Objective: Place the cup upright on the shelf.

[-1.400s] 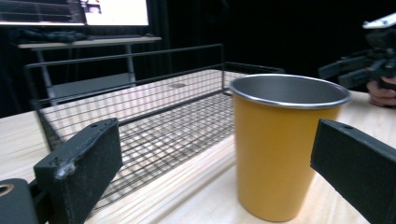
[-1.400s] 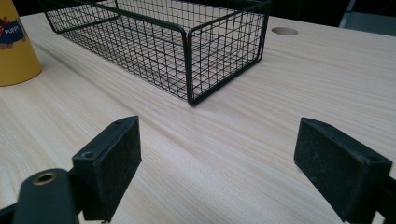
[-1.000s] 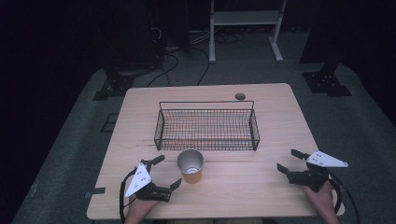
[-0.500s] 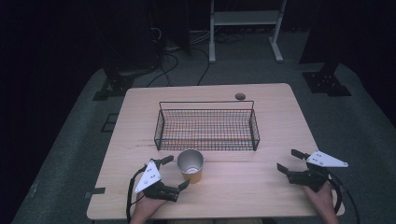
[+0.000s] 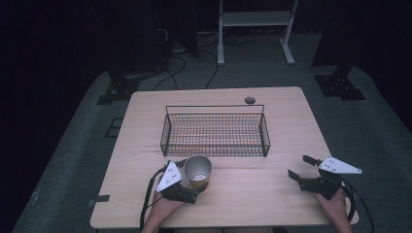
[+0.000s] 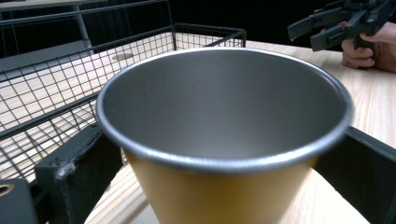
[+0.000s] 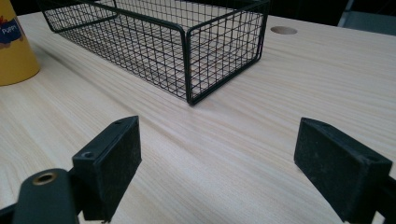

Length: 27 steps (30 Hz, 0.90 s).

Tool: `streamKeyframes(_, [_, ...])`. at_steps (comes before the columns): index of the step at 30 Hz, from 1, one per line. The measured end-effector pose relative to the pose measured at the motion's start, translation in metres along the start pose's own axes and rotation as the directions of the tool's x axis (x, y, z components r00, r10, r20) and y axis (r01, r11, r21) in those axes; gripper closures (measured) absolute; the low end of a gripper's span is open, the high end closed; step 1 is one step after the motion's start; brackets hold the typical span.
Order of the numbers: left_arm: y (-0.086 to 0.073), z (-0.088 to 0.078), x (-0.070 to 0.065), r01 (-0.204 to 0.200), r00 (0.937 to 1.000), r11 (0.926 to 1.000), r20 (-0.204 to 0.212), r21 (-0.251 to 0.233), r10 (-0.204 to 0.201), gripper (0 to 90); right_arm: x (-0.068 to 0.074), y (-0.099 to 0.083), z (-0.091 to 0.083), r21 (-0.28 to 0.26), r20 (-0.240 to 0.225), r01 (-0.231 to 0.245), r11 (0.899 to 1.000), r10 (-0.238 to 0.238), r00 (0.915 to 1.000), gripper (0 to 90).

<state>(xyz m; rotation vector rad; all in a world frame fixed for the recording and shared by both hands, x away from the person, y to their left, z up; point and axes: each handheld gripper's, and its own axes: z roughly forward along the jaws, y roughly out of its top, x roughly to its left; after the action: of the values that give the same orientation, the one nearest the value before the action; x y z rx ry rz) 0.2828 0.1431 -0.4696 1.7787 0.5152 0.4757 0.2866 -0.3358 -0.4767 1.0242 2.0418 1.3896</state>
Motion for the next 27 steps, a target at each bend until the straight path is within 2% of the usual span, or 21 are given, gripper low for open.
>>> streamKeyframes(7, [-0.001,0.006,0.003,0.026,0.9997,0.9997,-0.005,0.005,-0.026,1.3,0.0,0.0,0.0,-0.001,-0.002,0.001,1.0,-0.001,1.0,13.7])
streamKeyframes(14, [0.003,0.008,0.005,0.024,0.9997,0.9996,0.006,0.013,-0.024,6.1,0.0,0.0,0.0,0.0,-0.001,0.001,1.0,-0.001,1.0,13.7])
streamKeyframes(15, [0.005,0.008,0.004,0.021,0.9995,0.9998,0.025,0.001,-0.021,8.6,0.0,0.0,0.0,0.0,-0.001,0.002,1.0,-0.002,1.0,13.7])
streamKeyframes(16, [0.006,0.008,0.004,0.014,0.9997,0.9999,0.022,0.008,-0.014,12.5,0.0,0.0,0.0,0.001,0.0,0.003,1.0,-0.003,1.0,13.7])
streamKeyframes(21, [0.008,0.009,0.002,0.015,0.9997,0.9996,0.02,0.023,-0.016,13.1,0.0,0.0,0.0,0.0,-0.001,0.003,1.0,-0.003,1.0,13.7])
streamKeyframes(27, [0.018,0.008,0.001,0.022,0.9994,0.9996,0.029,-0.019,-0.021,13.3,0.0,0.0,0.0,0.0,-0.001,0.002,1.0,-0.002,1.0,13.7])
